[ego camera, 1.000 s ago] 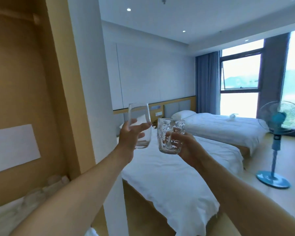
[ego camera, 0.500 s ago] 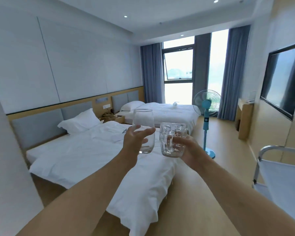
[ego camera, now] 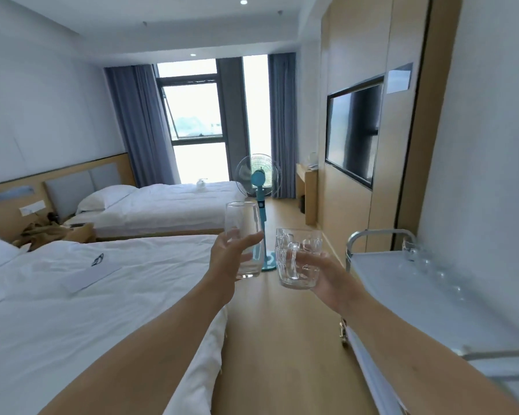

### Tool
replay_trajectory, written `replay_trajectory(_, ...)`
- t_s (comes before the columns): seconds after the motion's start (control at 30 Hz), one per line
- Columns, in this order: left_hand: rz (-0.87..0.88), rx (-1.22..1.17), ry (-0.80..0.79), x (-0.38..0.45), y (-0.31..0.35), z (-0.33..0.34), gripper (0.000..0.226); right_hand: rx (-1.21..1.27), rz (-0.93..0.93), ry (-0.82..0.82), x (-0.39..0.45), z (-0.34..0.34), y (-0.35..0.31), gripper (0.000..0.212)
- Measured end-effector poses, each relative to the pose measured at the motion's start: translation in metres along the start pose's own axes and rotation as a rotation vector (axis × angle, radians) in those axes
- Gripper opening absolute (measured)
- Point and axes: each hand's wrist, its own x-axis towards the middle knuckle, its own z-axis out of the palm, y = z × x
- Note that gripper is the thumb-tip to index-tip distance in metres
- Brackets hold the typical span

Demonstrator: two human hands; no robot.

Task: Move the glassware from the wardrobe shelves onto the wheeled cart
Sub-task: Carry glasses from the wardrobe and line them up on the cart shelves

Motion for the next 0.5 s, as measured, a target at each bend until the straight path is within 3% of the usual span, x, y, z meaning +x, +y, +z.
replay_trajectory(0.23, -0.118, -0.033, -0.167, 0.068, -0.041, 0.019, 0.080, -0.072, -0.037, 0.195, 0.014, -0.028, 0.013, 0.061)
replay_trajectory(0.4, -0.188, -0.021, -0.290, 0.096, -0.076, 0.051, 0.096, -0.091, -0.021, 0.302, 0.013, -0.062, 0.022, 0.065)
replay_trajectory(0.5, -0.234, -0.013, -0.371, 0.110, -0.093, 0.074, 0.080, -0.105, -0.002, 0.342, 0.016, -0.090, 0.026, 0.060)
